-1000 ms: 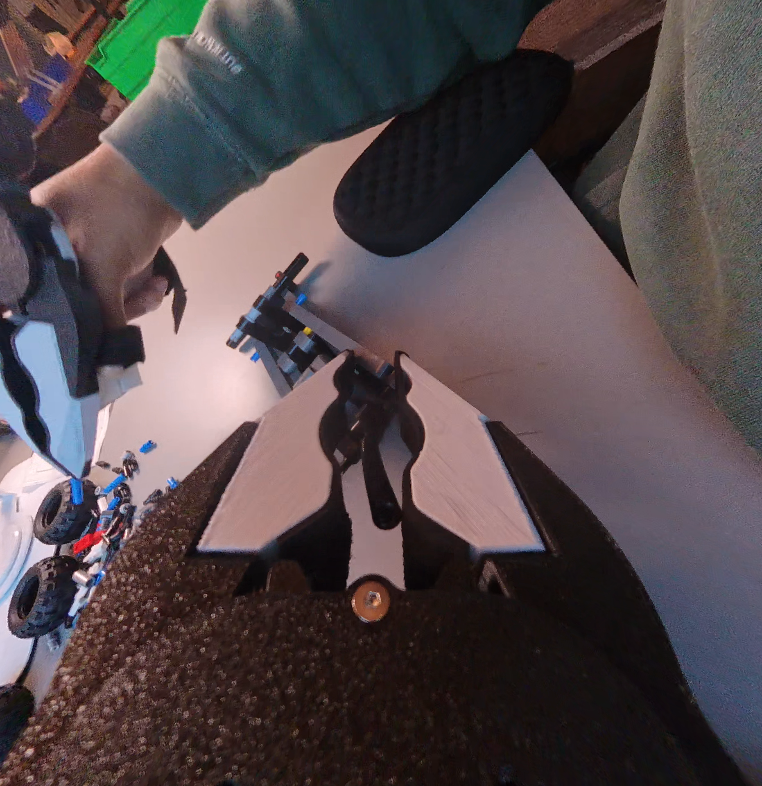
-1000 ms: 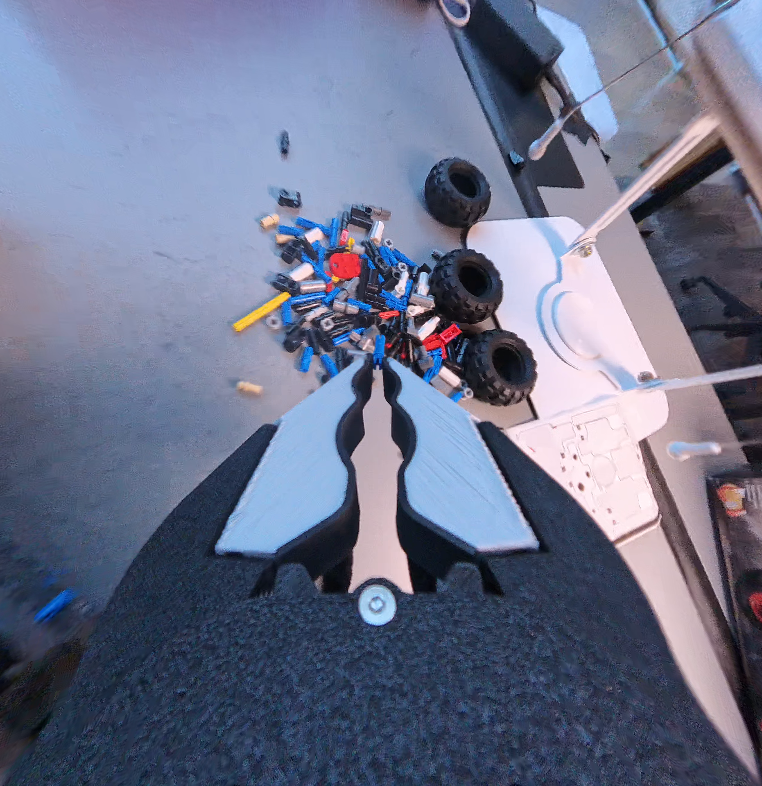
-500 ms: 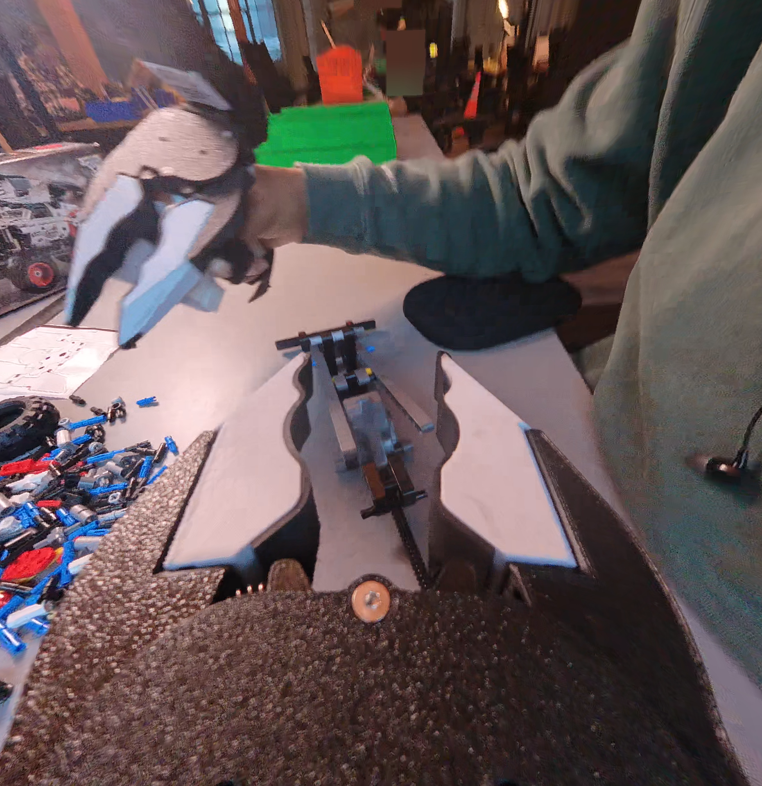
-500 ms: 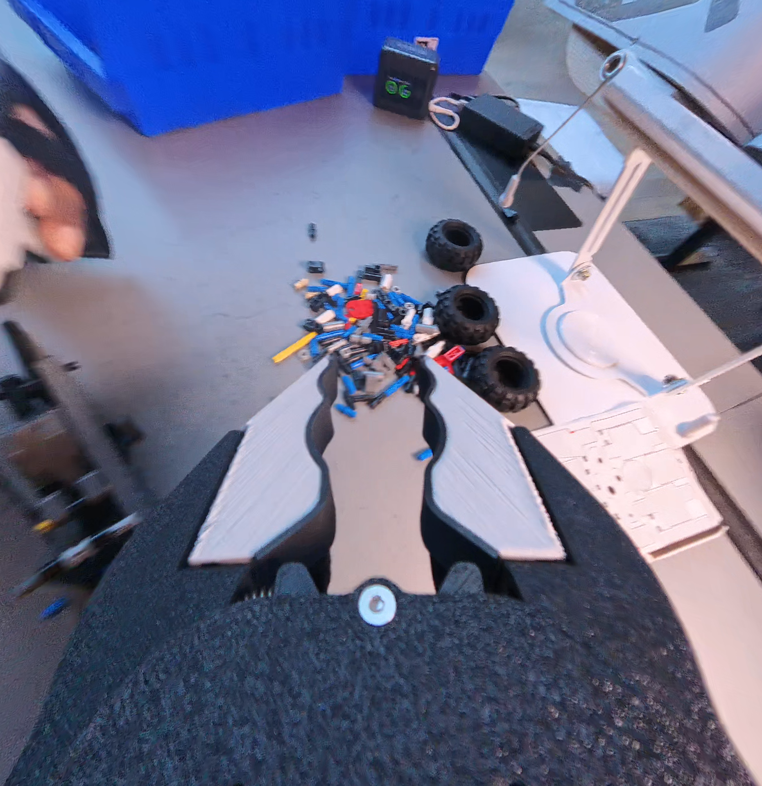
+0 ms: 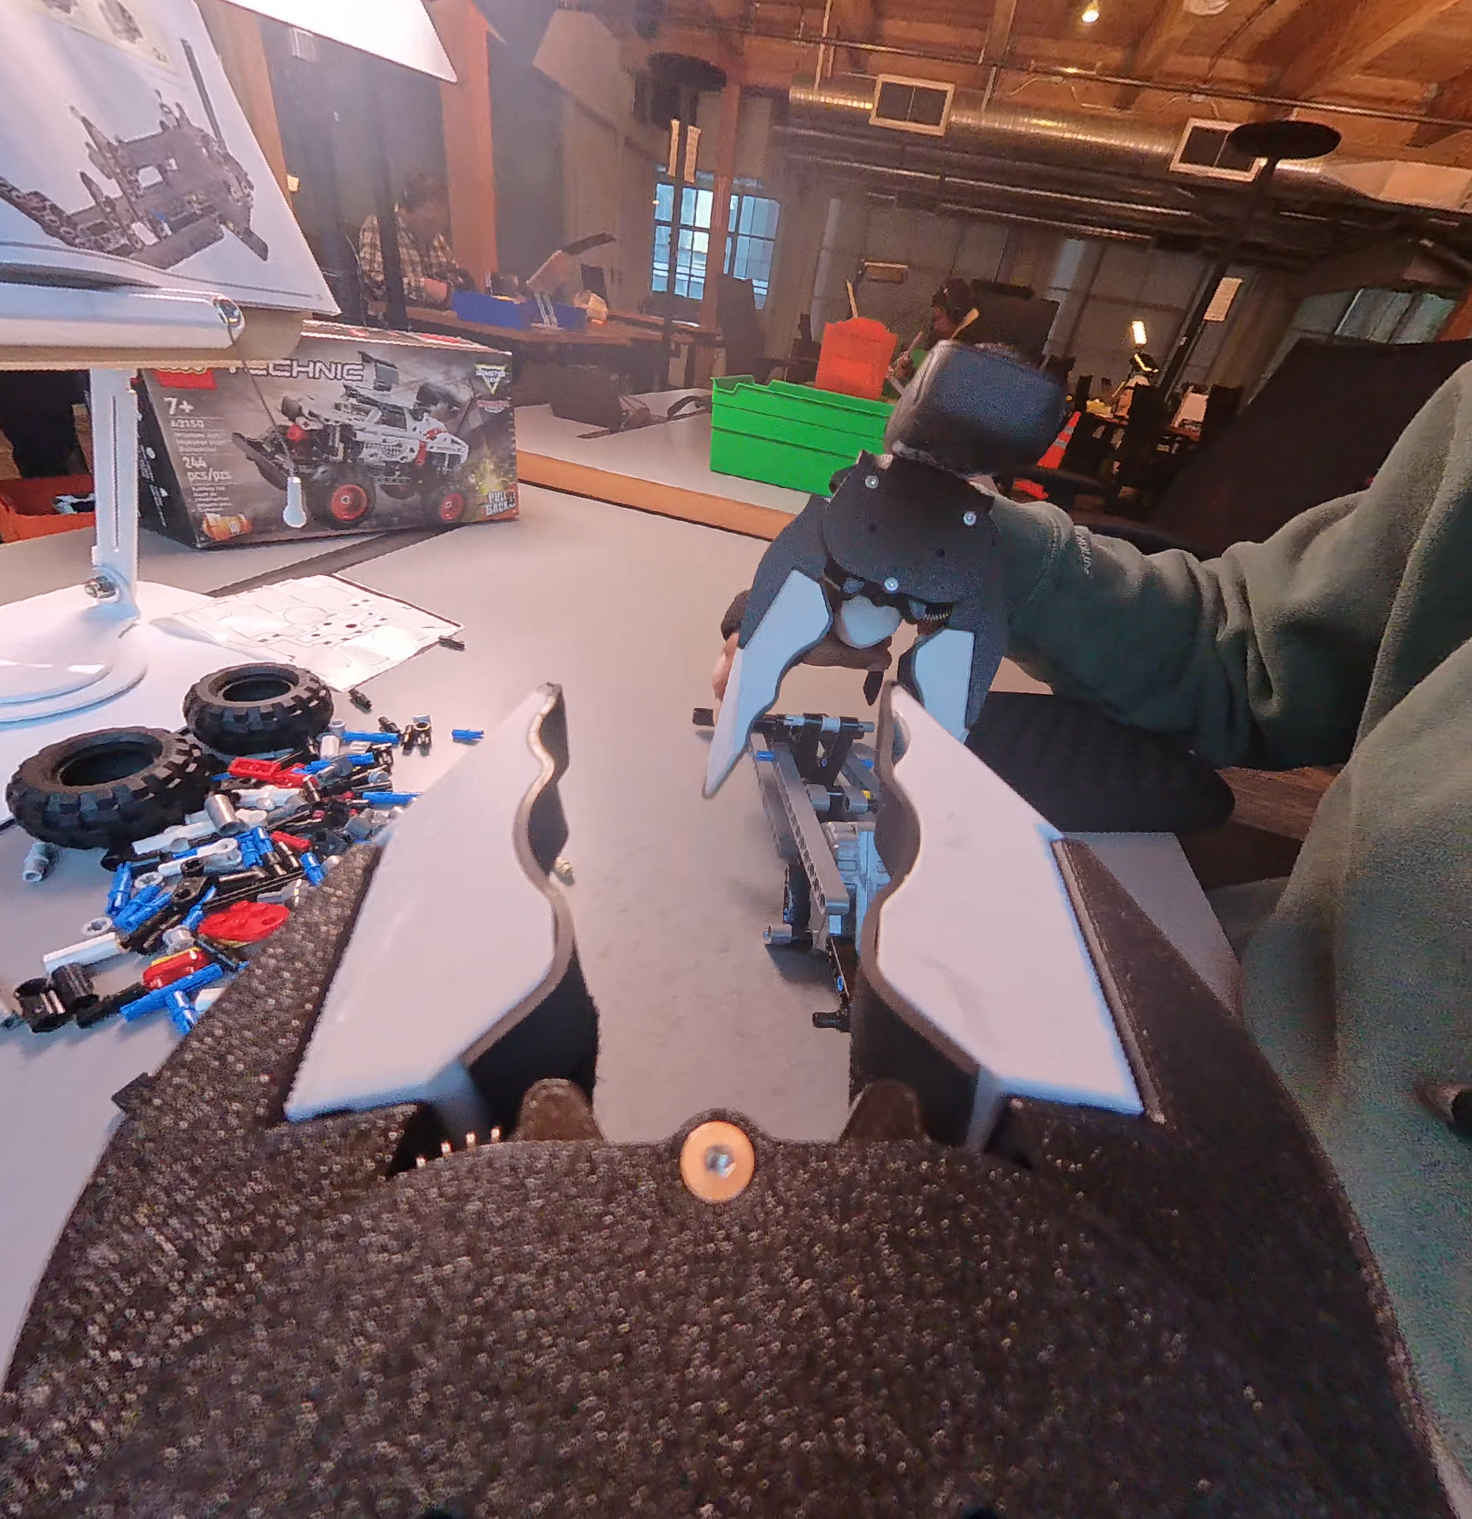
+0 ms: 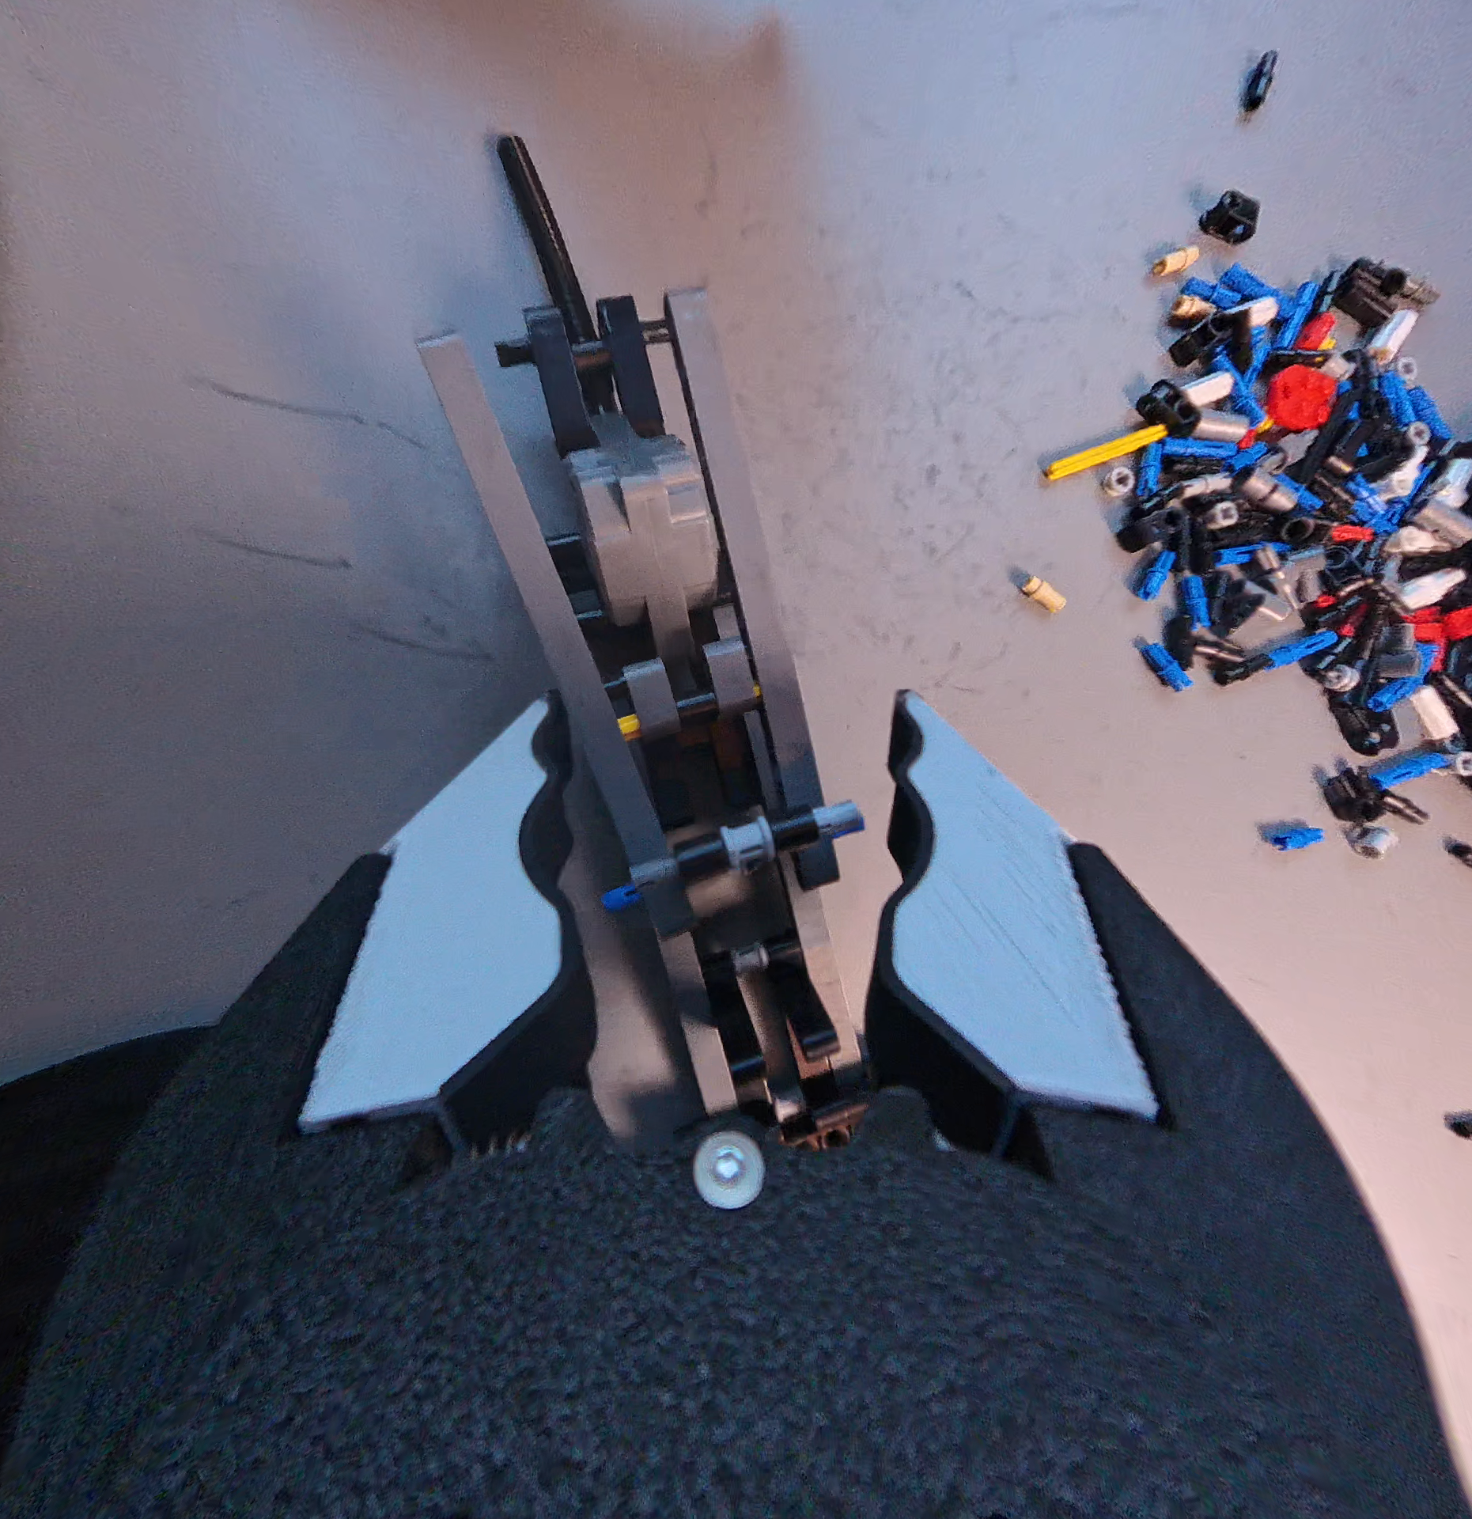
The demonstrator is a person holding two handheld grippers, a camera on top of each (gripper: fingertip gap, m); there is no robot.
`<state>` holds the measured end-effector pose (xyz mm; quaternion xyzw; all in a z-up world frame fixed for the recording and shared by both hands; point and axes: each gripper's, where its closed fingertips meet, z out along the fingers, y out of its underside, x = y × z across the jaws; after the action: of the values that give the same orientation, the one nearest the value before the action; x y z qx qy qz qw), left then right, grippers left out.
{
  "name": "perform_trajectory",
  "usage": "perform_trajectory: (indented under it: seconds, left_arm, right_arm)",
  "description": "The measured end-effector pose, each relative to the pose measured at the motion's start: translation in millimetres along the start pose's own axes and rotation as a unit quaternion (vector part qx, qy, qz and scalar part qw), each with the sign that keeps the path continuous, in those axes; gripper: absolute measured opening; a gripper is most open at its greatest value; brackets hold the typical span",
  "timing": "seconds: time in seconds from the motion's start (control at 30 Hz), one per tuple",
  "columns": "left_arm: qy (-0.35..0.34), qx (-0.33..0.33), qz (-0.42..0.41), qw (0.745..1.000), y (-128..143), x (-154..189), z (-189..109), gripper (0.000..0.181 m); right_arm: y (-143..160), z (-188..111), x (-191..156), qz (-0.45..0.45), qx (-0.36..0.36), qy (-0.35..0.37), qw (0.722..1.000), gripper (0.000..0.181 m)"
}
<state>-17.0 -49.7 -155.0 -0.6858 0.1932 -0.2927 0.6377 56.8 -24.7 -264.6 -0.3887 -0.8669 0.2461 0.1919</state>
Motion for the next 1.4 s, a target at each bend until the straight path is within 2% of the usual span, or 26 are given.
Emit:
perform_trajectory:
  seconds: [0.1,0.3,0.47,0.6,0.73,0.83,0.93,1.1,1.17,1.23,1.4]
  left_arm:
    - [-0.017,-0.010,0.009,1.000,3.2,-4.7,-0.1,0.075]
    - [-0.073,-0.012,0.059,0.996,2.6,-16.4,-1.4,0.081]
    - [-0.092,-0.009,0.066,0.994,0.3,-20.5,-2.6,0.090]
    - [-0.116,0.003,0.061,0.991,-5.4,-28.2,-7.6,0.100]
    - [-0.132,0.008,0.053,0.990,-8.0,-35.9,-10.9,0.097]
    - [-0.161,0.008,0.071,0.984,-13.2,-49.1,-11.3,0.086]
    - [-0.201,0.002,0.106,0.974,-28.1,-72.1,-8.6,0.080]
    - [-0.280,0.018,0.168,0.945,-77.7,-133.1,-3.0,0.086]
    - [-0.305,0.040,0.167,0.937,-99.3,-160.1,0.5,0.086]
    - [-0.327,0.059,0.166,0.928,-118.7,-184.4,4.9,0.084]
    - [-0.390,0.094,0.153,0.903,-150.6,-238.4,5.9,0.077]
  right_arm:
    - [-1.3,6.9,1.1,-0.011,-0.005,0.004,1.000,0.065]
    - [-10.9,15.2,12.6,0.010,0.004,0.032,0.999,0.064]
    - [-24.8,21.7,18.2,0.011,0.030,0.052,0.998,0.066]
    - [-45.1,1.5,15.3,0.027,0.090,0.039,0.995,0.083]
    - [-65.3,-31.1,31.9,0.048,0.167,0.073,0.982,0.080]
    - [-77.9,-60.4,69.9,0.075,0.239,0.148,0.957,0.067]
    - [-83.7,-86.1,116.6,0.084,0.271,0.237,0.929,0.060]
    - [-92.9,-124.5,206.6,0.091,0.273,0.369,0.884,0.059]
    - [-97.0,-136.5,239.5,0.109,0.285,0.398,0.865,0.055]
    - [-96.5,-146.5,269.3,0.133,0.299,0.428,0.843,0.042]
    - [-75.8,-152.7,316.4,0.184,0.303,0.474,0.806,0.025]
